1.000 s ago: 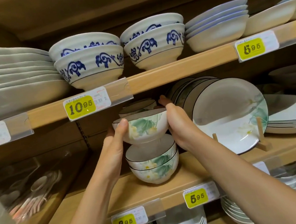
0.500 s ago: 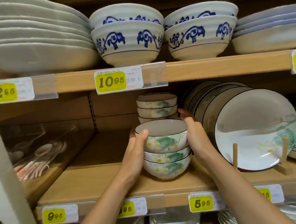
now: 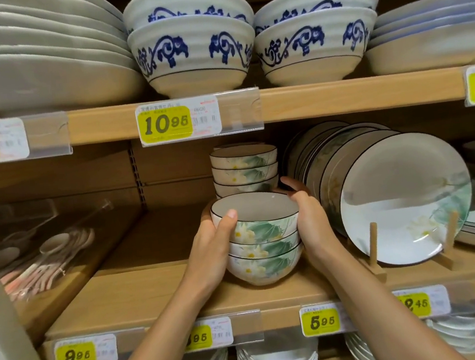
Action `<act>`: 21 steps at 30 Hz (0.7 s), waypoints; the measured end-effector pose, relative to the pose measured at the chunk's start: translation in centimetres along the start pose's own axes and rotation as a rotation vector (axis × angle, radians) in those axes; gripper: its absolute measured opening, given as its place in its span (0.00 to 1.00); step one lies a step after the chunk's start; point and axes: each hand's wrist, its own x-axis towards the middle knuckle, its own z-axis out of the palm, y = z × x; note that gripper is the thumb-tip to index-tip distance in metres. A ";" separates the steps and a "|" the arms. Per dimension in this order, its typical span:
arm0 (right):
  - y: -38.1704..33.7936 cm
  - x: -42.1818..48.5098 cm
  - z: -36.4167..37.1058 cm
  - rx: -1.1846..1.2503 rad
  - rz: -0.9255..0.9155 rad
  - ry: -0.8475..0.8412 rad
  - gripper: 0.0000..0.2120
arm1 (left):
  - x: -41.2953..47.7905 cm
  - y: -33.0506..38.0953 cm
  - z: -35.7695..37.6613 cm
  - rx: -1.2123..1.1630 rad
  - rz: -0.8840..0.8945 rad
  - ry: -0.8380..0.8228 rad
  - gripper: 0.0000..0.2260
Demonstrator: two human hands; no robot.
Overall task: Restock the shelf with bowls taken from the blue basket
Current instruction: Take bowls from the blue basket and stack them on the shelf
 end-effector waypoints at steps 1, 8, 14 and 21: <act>0.1 0.0 0.0 -0.003 0.007 0.002 0.11 | 0.0 0.0 -0.1 0.004 0.003 0.002 0.31; 0.1 0.0 0.2 -0.013 0.012 0.013 0.12 | 0.0 -0.1 -0.8 -0.008 0.026 -0.028 0.35; 0.0 -0.2 0.2 0.013 0.019 0.016 0.13 | -0.2 -0.4 -0.4 -0.056 0.002 0.001 0.29; -0.1 -0.3 0.2 0.039 0.026 0.016 0.11 | -0.2 -0.4 0.2 -0.102 -0.008 0.032 0.27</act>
